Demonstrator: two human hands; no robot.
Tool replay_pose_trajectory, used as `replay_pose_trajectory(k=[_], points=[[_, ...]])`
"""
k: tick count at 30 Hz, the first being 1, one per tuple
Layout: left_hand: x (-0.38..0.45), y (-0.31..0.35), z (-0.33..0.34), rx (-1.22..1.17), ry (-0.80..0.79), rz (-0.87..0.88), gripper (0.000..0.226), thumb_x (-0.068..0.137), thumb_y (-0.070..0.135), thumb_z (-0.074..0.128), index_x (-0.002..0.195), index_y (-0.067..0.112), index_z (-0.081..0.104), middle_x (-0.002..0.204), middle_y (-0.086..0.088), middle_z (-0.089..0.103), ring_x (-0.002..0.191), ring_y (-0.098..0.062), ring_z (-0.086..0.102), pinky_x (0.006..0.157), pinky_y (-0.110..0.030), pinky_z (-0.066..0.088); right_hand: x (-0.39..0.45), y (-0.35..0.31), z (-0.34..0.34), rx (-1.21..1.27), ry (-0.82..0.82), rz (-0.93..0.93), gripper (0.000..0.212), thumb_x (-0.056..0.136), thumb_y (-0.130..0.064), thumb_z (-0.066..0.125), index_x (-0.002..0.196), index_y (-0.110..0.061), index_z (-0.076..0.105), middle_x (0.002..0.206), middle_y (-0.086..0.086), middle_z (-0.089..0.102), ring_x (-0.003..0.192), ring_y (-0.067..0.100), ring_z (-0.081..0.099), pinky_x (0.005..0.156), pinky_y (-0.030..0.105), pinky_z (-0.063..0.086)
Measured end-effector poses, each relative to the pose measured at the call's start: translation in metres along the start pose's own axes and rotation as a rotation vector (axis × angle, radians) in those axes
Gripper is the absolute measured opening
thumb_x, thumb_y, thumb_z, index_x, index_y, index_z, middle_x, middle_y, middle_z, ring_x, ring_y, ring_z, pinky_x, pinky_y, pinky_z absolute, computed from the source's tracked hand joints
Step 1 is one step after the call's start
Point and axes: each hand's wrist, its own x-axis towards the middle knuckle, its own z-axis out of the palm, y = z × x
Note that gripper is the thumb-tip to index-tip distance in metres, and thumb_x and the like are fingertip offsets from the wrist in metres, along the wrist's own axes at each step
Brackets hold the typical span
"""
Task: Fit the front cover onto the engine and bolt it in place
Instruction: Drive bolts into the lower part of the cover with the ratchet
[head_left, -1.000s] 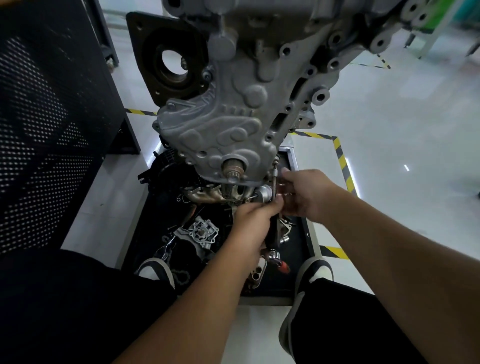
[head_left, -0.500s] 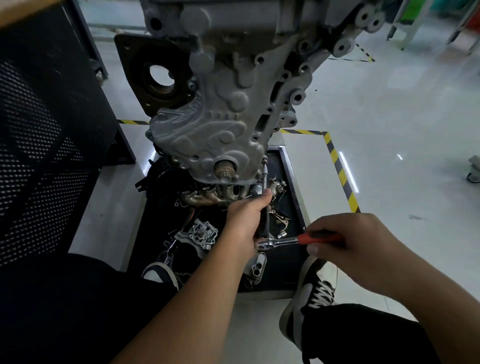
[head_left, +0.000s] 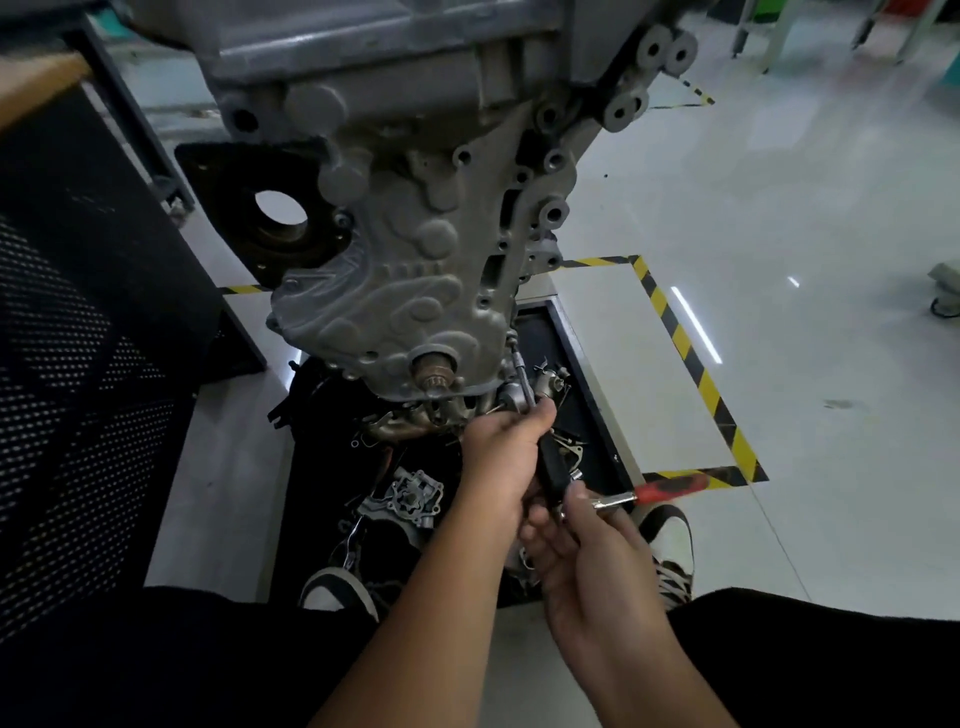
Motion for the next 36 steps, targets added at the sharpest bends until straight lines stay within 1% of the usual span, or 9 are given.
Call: replay_pose_trajectory(k=[5, 8, 12, 18, 24, 27, 31, 33, 36], points=[[0.000, 0.004, 0.007, -0.025, -0.021, 0.010, 0.053, 0.081, 0.041, 0.081, 0.093, -0.008, 0.066, 0.080, -0.012, 0.061, 0.071, -0.024, 0.060, 0.069, -0.051, 0.059, 0.000, -0.002, -0.005, -0.885, 0.112, -0.559, 0.013, 0.096, -0.025, 0.069, 0.085, -0.023, 0.062, 0.069, -0.003, 0.072, 0.056, 0.009, 0.068, 0.053, 0.023, 0.052], [0.002, 0.006, 0.000, -0.041, -0.142, -0.131, 0.035, 0.085, 0.044, 0.078, 0.075, 0.011, 0.070, 0.062, -0.003, 0.056, 0.041, -0.013, 0.044, 0.041, -0.019, 0.035, -0.001, -0.018, -0.001, -0.268, 0.007, -0.073, 0.023, 0.102, -0.024, 0.061, 0.095, -0.003, 0.062, 0.068, 0.010, 0.065, 0.044, 0.011, 0.051, 0.043, 0.022, 0.044], [0.002, 0.005, -0.006, -0.124, -0.279, -0.228, 0.037, 0.092, 0.047, 0.069, 0.078, 0.013, 0.067, 0.048, 0.005, 0.055, 0.032, -0.007, 0.040, 0.033, -0.015, 0.026, 0.000, -0.032, -0.001, 0.349, -0.145, 0.408, 0.033, 0.094, -0.028, 0.063, 0.091, 0.005, 0.065, 0.071, 0.015, 0.061, 0.038, 0.005, 0.046, 0.036, 0.015, 0.041], [0.002, -0.001, -0.004, 0.045, -0.125, -0.094, 0.039, 0.087, 0.051, 0.073, 0.086, 0.013, 0.069, 0.085, -0.013, 0.071, 0.074, -0.027, 0.066, 0.063, -0.030, 0.046, 0.012, -0.016, -0.010, -1.060, 0.047, -0.463, 0.022, 0.088, -0.026, 0.080, 0.077, -0.026, 0.061, 0.065, -0.007, 0.068, 0.059, 0.001, 0.065, 0.052, 0.008, 0.044], [0.001, 0.002, -0.012, -0.017, -0.229, -0.162, 0.037, 0.082, 0.053, 0.076, 0.064, 0.021, 0.072, 0.053, 0.005, 0.056, 0.041, -0.014, 0.052, 0.040, -0.019, 0.035, -0.003, -0.012, 0.001, 0.341, -0.161, 0.398, 0.027, 0.082, -0.015, 0.071, 0.098, 0.007, 0.067, 0.078, 0.019, 0.065, 0.049, 0.007, 0.057, 0.048, 0.016, 0.052], [0.003, 0.002, -0.012, -0.009, -0.171, -0.116, 0.038, 0.086, 0.044, 0.076, 0.061, 0.018, 0.064, 0.054, 0.000, 0.056, 0.047, -0.019, 0.055, 0.047, -0.022, 0.043, -0.003, -0.005, 0.001, 0.036, -0.129, 0.247, 0.023, 0.087, -0.015, 0.073, 0.096, 0.006, 0.067, 0.073, 0.017, 0.067, 0.050, 0.011, 0.061, 0.049, 0.020, 0.053], [0.003, -0.002, -0.002, 0.092, -0.109, -0.011, 0.031, 0.085, 0.044, 0.077, 0.073, 0.017, 0.069, 0.078, -0.005, 0.069, 0.072, -0.024, 0.063, 0.067, -0.030, 0.047, 0.008, -0.002, -0.009, -0.851, 0.101, -0.448, 0.016, 0.091, -0.016, 0.077, 0.090, -0.019, 0.061, 0.074, 0.002, 0.074, 0.058, 0.003, 0.070, 0.050, 0.011, 0.049], [0.006, -0.003, -0.002, 0.055, -0.108, -0.005, 0.030, 0.080, 0.044, 0.082, 0.075, 0.016, 0.071, 0.072, -0.005, 0.069, 0.066, -0.023, 0.064, 0.061, -0.030, 0.050, 0.010, -0.005, -0.011, -0.721, 0.076, -0.370, 0.013, 0.092, -0.016, 0.076, 0.091, -0.014, 0.062, 0.074, 0.005, 0.074, 0.056, 0.007, 0.069, 0.051, 0.014, 0.051], [0.009, -0.003, -0.009, -0.044, -0.173, -0.048, 0.030, 0.079, 0.046, 0.082, 0.073, 0.018, 0.072, 0.059, -0.001, 0.060, 0.040, -0.014, 0.047, 0.039, -0.019, 0.034, 0.004, -0.015, -0.005, 0.137, -0.136, 0.304, 0.021, 0.088, -0.015, 0.072, 0.093, 0.005, 0.067, 0.074, 0.017, 0.067, 0.049, 0.011, 0.060, 0.048, 0.022, 0.054]])
